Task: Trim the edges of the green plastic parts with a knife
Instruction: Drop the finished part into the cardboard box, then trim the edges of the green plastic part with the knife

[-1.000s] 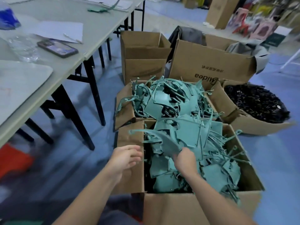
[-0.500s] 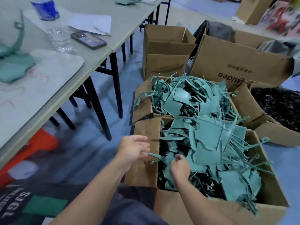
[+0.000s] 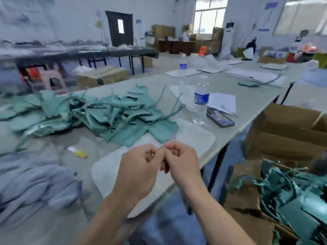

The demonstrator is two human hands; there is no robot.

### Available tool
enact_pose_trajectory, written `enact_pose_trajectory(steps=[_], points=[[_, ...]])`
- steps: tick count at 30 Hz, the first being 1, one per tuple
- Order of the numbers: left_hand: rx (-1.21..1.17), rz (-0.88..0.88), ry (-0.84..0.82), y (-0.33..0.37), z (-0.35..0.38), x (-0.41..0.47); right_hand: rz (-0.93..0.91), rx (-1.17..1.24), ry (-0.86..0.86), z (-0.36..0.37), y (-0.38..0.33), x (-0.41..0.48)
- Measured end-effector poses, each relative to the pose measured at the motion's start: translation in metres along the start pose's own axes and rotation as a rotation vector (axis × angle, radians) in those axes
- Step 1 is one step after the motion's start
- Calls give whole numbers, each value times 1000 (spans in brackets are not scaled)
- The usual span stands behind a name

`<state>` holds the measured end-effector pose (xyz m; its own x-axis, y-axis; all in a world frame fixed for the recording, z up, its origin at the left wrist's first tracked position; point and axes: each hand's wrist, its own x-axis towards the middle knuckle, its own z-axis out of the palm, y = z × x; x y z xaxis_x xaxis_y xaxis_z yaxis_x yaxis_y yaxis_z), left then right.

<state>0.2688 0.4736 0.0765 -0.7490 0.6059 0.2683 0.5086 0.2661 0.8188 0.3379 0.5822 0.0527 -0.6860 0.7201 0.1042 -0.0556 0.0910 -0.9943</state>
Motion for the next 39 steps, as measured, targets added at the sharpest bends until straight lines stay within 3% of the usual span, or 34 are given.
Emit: enact_pose_trajectory(steps=[4,7,12,15,18,22,26,30,33,36,39], points=[[108,5,279,-48,-96,18,-66,-25,-232,110,-30,29],[200,-74,417,-90,-160,27,-118,-173,-338,181,-35,48],[35,-341,552,-150,-237,32,-270,-510,-417,264,-23,82],[227,-405,742,-182,-270,31,-382,-679,-435,300,-16,110],[310,-464,824,-210,-283,23,-434,-811,-437,331,-11,133],[309,-459,844,-236,-275,14,-602,-1037,-517,373,-5,144],[305,-409,754,-246,-273,17,-848,-1255,-616,414,3,147],[314,-418,731,-251,-278,17,-1002,-1385,-559,436,-8,156],[321,-478,641,-257,-283,14,-973,-1258,-492,436,-29,167],[413,-455,578,-261,-285,14,-885,-958,-324,430,-46,173],[460,-493,555,-262,-283,18,-923,-743,-185,425,-55,160]])
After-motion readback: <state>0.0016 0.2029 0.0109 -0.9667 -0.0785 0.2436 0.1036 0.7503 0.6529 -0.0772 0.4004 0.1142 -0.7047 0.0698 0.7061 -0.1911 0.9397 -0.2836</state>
